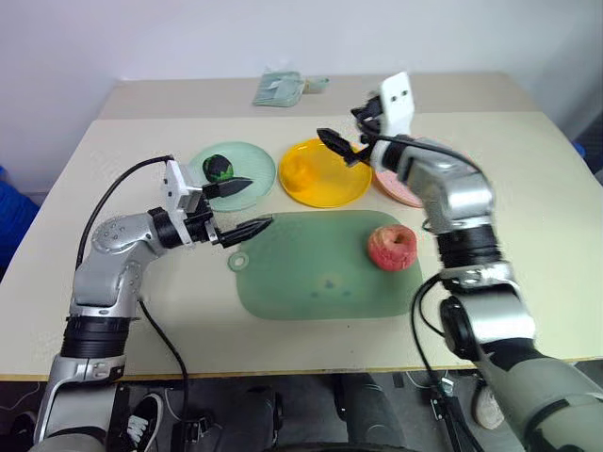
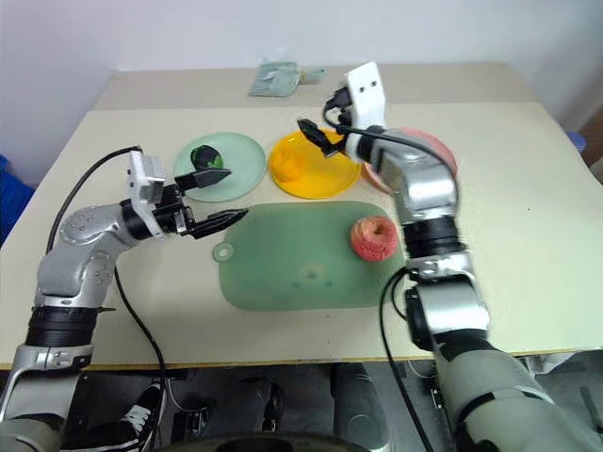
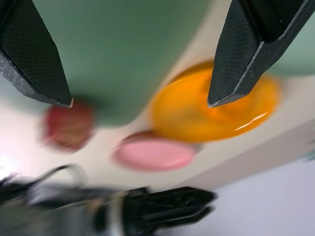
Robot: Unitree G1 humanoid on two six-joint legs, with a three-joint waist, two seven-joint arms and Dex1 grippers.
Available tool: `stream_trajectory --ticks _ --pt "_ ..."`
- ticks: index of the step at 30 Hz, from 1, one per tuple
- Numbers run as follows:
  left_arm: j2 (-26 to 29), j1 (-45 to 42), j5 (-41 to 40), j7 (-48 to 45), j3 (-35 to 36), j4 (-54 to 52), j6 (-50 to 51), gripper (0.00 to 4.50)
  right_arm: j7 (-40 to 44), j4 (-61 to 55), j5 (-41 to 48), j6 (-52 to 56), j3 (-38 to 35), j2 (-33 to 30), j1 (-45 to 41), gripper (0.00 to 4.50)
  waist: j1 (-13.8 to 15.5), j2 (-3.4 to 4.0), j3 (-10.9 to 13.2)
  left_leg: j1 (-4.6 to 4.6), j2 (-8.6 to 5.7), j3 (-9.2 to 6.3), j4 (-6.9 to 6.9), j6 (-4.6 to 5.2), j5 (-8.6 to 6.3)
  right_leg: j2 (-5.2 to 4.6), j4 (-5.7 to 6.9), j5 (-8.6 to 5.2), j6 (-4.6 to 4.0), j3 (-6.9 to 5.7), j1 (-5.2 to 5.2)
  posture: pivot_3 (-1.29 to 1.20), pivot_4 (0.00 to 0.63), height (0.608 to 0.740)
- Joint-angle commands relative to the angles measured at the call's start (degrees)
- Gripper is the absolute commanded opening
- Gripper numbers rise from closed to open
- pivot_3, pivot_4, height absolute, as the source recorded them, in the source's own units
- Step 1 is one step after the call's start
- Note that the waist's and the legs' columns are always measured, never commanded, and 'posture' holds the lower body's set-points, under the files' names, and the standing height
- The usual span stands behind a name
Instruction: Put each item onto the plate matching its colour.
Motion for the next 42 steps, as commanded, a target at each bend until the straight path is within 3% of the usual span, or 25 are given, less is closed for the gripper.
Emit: stream_trajectory --ticks 1,5,9,20,37,42 --pt "1.32 0.51 -4.17 -3.36 -0.53 -3.78 3.69 4.5 9.87 -13.55 8.25 12.91 -0.2 -9.74 5.02 4.44 0.08 0.01 0.0 -0.02 -0.02 0.02 0.05 0.03 -0.01 -0.01 -0.02 0.0 0.0 0.0 0.0 0.0 0.15 0.74" --pt "1.06 -0.56 -3.77 -5.64 -2.13 -2.86 3.96 4.5 13.61 -21.16 11.92 19.25 -0.89 -18.74 9.97 4.44 -0.17 0.01 0.01 0.12 -0.04 0.14 0.12 0.04 -0.02 -0.01 -0.1 0.0 0.01 0.06 0.09 0.0 0.15 0.74" --pt "0.65 -2.04 -1.86 -7.81 -3.78 -0.67 2.28 4.5 14.96 -25.09 9.05 16.42 1.35 -24.89 16.59 4.44 -0.05 0.0 0.0 0.53 0.09 0.16 0.03 0.33 -0.18 0.14 -0.03 0.0 0.02 0.05 0.4 0.0 0.15 0.74" --pt "0.22 -2.99 0.23 -9.8 -4.87 1.15 0.6 4.5 13.45 -23.44 -0.9 7.08 6.68 -28.34 23.31 4.44 1.16 0.0 0.0 0.83 0.09 0.27 0.0 0.29 -0.16 0.12 -0.15 0.0 0.02 0.14 0.67 0.0 0.15 0.74" --pt "0.37 -2.64 0.03 -9.2 -4.3 0.63 0.84 4.5 13.99 -23.93 -0.46 9.78 5.52 -28.81 24.63 4.44 1.48 0.0 0.0 0.83 0.07 0.25 0.04 0.32 -0.18 0.09 -0.15 0.0 0.01 0.12 0.71 0.0 0.15 0.74" --pt "0.33 -2.78 0.15 -8.95 -4.23 0.74 0.81 4.5 13.56 -23.32 -0.08 9.2 4.89 -27.82 24.25 3.13 1.46 -0.01 0.0 0.83 0.07 0.25 0.04 0.32 -0.18 0.09 -0.15 0.0 0.01 0.12 0.71 0.0 0.15 0.74"
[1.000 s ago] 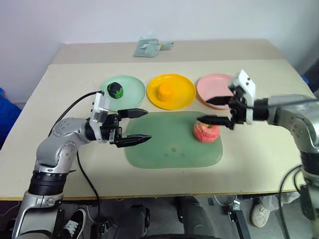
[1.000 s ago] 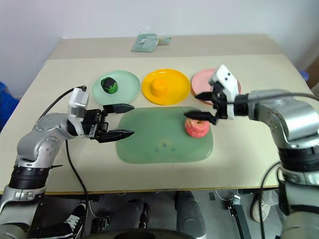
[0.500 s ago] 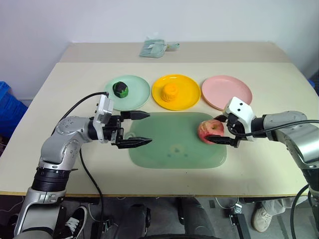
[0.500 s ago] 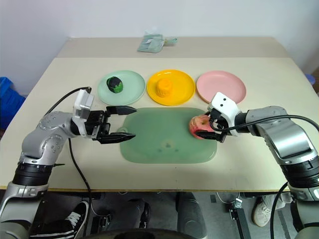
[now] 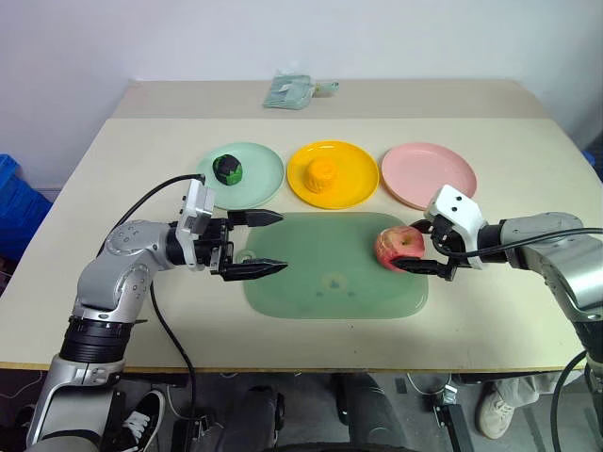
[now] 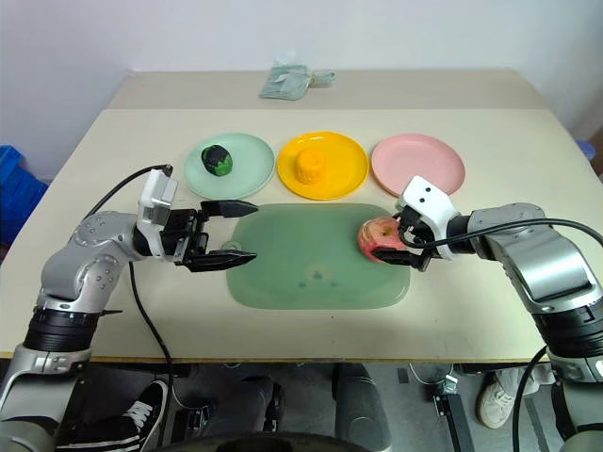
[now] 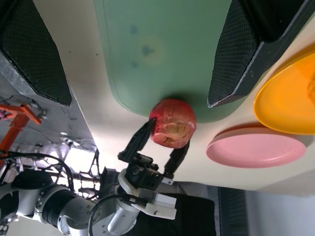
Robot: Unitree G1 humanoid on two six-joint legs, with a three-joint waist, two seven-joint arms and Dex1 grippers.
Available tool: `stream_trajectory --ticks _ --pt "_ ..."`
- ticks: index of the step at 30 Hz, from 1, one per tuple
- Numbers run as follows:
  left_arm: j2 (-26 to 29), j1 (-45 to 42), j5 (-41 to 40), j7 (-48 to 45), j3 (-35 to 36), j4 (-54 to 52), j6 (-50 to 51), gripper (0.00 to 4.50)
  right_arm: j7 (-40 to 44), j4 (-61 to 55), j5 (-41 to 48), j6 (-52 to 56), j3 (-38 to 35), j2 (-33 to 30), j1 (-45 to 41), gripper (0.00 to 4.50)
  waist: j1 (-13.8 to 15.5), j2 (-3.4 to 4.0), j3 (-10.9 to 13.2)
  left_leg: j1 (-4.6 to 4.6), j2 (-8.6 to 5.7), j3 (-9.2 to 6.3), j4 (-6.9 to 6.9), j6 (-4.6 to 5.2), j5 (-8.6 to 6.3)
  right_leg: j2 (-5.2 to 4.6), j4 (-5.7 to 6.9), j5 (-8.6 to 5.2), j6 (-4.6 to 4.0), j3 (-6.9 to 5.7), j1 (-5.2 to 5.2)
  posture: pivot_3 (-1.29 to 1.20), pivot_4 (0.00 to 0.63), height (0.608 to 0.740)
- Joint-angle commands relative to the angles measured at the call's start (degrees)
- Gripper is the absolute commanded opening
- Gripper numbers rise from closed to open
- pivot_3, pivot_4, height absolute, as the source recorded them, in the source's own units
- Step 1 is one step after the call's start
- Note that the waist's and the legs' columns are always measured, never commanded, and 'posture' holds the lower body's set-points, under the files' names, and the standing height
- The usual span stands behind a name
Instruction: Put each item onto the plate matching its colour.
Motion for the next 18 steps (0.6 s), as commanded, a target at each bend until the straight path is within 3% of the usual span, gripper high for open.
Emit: stream_trajectory --ticks 1,7,12,17,18 --pt "0.21 -0.51 -0.13 0.23 0.94 -1.15 -0.84 4.5 -0.26 -0.53 0.46 -0.51 -2.03 0.38 -0.58 3.11 -0.02 0.0 0.0 0.0 0.0 0.0 0.0 0.0 0.0 0.0 0.0 0.0 0.0 0.0 0.0 0.0 0.15 0.74" --pt "-0.76 -1.07 -0.55 2.44 2.02 -0.86 -0.83 4.5 -5.01 6.12 2.47 -1.18 -7.95 5.94 -7.64 3.11 -0.19 0.01 0.01 0.01 0.0 0.03 -0.01 0.0 0.0 0.0 0.02 0.0 0.0 0.03 -0.02 0.0 0.15 0.74" --pt "-3.42 -4.4 4.34 8.77 2.29 3.46 -4.88 4.5 -18.13 25.66 -6.23 -11.39 -9.26 11.02 -18.91 3.11 0.1 -0.02 0.0 -0.02 -0.03 0.02 0.0 -0.33 0.18 -0.03 0.02 0.02 -0.02 0.01 -0.03 0.0 0.15 0.74" --pt "-4.55 -4.22 6.8 12.95 2.05 3.38 -6.99 4.5 -21.48 39.06 -9.49 -19.97 -8.97 15.08 -23.03 3.11 -0.14 -0.03 -0.01 -0.12 -0.03 -0.01 -0.13 -0.26 0.14 -0.03 -0.02 0.02 -0.03 -0.01 -0.05 0.0 0.15 0.74" --pt "-4.51 -3.9 7.08 13.28 2.02 3.01 -7.1 4.5 -21.19 40.85 -9.72 -20.59 -8.94 15.63 -23.45 4.13 -0.25 -0.02 -0.01 -0.14 -0.04 0.03 -0.12 -0.21 0.12 -0.04 -0.03 0.02 -0.03 0.02 -0.07 0.0 0.15 0.74"
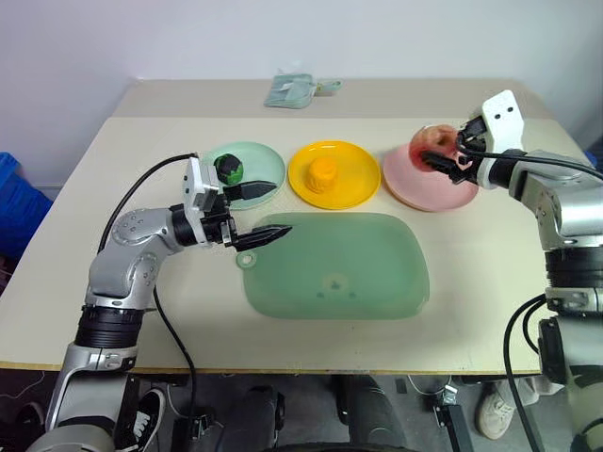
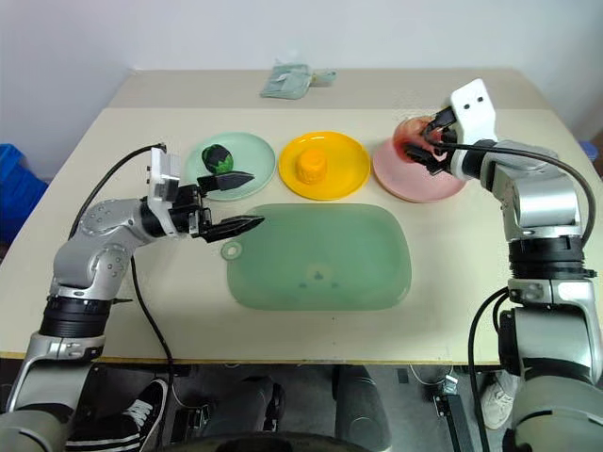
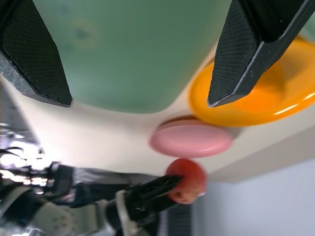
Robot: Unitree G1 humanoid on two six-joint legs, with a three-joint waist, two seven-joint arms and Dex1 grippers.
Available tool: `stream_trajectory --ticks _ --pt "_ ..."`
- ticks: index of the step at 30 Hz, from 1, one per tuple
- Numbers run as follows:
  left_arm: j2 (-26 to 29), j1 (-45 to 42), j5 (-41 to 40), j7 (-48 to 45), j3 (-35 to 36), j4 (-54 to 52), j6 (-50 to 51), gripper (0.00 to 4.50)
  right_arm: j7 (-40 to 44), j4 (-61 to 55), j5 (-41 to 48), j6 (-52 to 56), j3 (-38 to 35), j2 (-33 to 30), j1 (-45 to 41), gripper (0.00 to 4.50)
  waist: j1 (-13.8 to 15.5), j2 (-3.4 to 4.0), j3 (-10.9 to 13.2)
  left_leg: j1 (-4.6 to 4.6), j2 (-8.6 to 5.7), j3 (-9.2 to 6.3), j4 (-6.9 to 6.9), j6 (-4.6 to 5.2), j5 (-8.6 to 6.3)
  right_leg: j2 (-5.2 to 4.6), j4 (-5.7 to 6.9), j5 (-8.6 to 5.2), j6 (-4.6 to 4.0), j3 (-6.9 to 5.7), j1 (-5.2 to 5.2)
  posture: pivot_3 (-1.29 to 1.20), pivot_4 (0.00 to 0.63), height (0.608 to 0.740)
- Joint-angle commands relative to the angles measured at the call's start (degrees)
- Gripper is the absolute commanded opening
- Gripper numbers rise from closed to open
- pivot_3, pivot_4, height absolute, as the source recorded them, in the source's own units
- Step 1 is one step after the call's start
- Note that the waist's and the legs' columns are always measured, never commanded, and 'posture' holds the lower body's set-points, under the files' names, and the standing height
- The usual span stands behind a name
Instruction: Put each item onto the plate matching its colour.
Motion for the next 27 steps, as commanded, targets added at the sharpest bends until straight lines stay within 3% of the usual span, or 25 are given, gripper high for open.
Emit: stream_trajectory --ticks 1,7,13,17,27 --pt "0.43 0.73 0.89 1.87 1.21 -2.45 -1.29 4.5 -0.75 6.51 -1.84 -5.5 -0.53 1.95 -2.74 4.46 -0.19 0.01 0.01 -0.02 -0.02 0.04 0.0 0.03 -0.01 -0.03 -0.02 0.0 0.0 0.03 -0.03 0.0 0.15 0.74" --pt "2.03 2.99 -0.54 1.71 2.57 -4.32 -0.54 4.5 0.48 9.13 -1.2 -14.11 -2.94 3.62 -6.81 4.46 -0.45 0.07 0.04 -0.01 -0.01 0.16 0.0 0.0 0.0 0.0 0.01 0.0 0.0 0.15 -0.14 0.0 0.15 0.74" --pt "2.97 4.5 -2.34 -0.36 2.67 -4.91 0.45 4.5 19.92 -13.72 10.62 -4.3 -1.35 1.14 4.62 4.46 0.12 0.04 0.02 0.1 0.11 -0.07 0.01 -0.08 0.05 0.13 0.03 0.0 0.01 -0.02 0.02 0.0 0.15 0.74" --pt "2.65 3.79 -2.3 -0.85 1.71 -4.81 0.96 4.5 26.24 -25.6 14.76 -5.5 -3.59 -1.81 13.25 4.46 0.14 0.06 0.03 0.02 0.01 -0.06 0.1 0.01 -0.01 0.0 0.06 0.0 0.01 -0.03 0.04 0.0 0.15 0.74" --pt "2.48 1.13 -2.61 -6.63 1.09 1.4 0.94 4.5 21.11 -45.58 18.58 0.87 -8.78 -5.38 28.71 4.46 0.14 0.05 0.02 0.14 0.01 -0.02 0.15 0.24 -0.13 0.02 0.05 0.0 0.01 0.01 0.08 0.0 0.15 0.74"
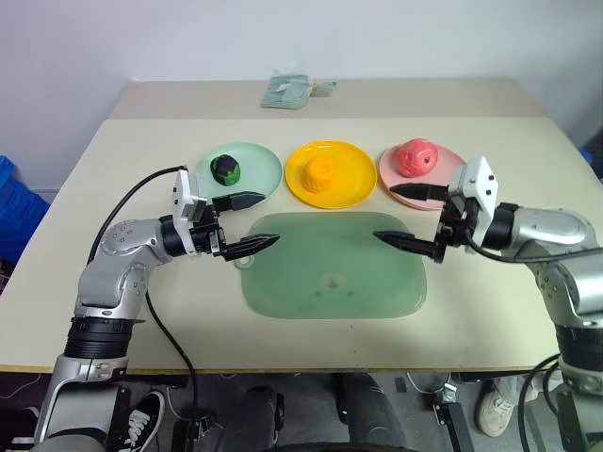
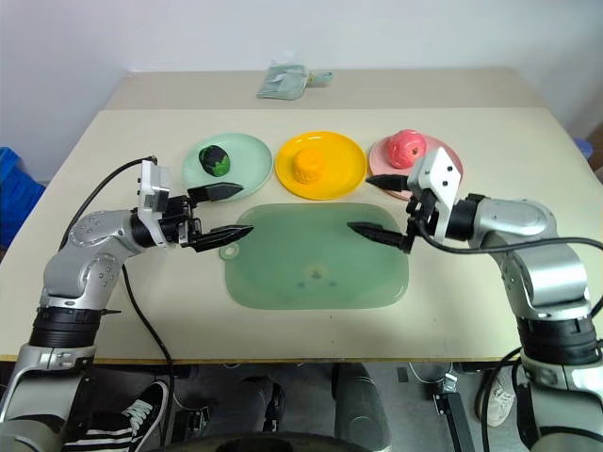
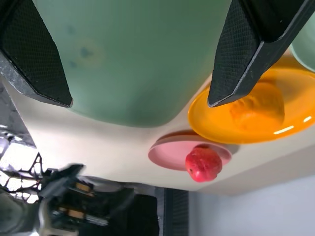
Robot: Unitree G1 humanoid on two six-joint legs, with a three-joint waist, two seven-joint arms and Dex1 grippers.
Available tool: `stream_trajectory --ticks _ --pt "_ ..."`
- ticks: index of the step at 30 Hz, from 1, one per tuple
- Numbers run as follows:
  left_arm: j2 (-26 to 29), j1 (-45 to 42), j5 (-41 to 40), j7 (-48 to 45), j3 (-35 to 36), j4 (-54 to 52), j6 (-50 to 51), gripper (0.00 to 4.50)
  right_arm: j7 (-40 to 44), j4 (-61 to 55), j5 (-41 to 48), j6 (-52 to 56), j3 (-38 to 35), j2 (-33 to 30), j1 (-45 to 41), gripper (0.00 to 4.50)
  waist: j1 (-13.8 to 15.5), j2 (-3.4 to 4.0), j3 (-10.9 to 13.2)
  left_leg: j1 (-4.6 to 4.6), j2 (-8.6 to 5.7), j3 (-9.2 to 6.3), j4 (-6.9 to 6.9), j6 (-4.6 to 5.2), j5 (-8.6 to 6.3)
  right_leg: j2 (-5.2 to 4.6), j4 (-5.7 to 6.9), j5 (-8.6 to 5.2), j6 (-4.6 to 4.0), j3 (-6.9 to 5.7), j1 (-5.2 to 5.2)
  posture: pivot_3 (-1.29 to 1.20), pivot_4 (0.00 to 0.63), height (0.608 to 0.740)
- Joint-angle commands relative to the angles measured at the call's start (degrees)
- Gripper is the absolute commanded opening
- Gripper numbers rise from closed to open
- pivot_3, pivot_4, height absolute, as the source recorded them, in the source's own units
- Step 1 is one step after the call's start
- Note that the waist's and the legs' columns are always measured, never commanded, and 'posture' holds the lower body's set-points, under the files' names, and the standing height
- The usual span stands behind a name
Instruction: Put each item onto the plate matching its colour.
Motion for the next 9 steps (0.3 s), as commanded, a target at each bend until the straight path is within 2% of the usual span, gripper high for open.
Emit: stream_trajectory --ticks 1,5,9 --pt "-0.5 -2.25 -0.58 -1.86 -0.47 0.96 -0.38 4.5 -2.65 -6.95 2.33 2.23 -3.66 -1.4 2.4 4.46 0.08 -0.01 0.0 0.0 0.0 0.0 0.01 0.01 -0.01 0.0 0.0 0.0 0.0 0.0 0.0 0.0 0.15 0.74" --pt "-2.08 -2.21 -0.05 -0.82 -0.65 0.92 -1.23 4.5 -2.71 -8.93 4.39 4.63 -4.98 -2.8 4.5 4.46 0.05 -0.01 0.0 0.0 0.01 -0.02 0.0 0.01 -0.01 0.01 -0.02 0.0 0.0 -0.02 0.01 0.0 0.15 0.74" --pt "-3.33 1.35 -0.72 1.7 0.63 -2.29 -1.47 4.5 -1.47 -6.7 4.24 5.25 -2.57 -4.96 0.61 4.46 -0.13 -0.01 0.0 0.02 0.0 0.03 0.01 0.01 -0.01 0.0 -0.03 0.0 0.0 0.03 0.01 0.0 0.15 0.74"
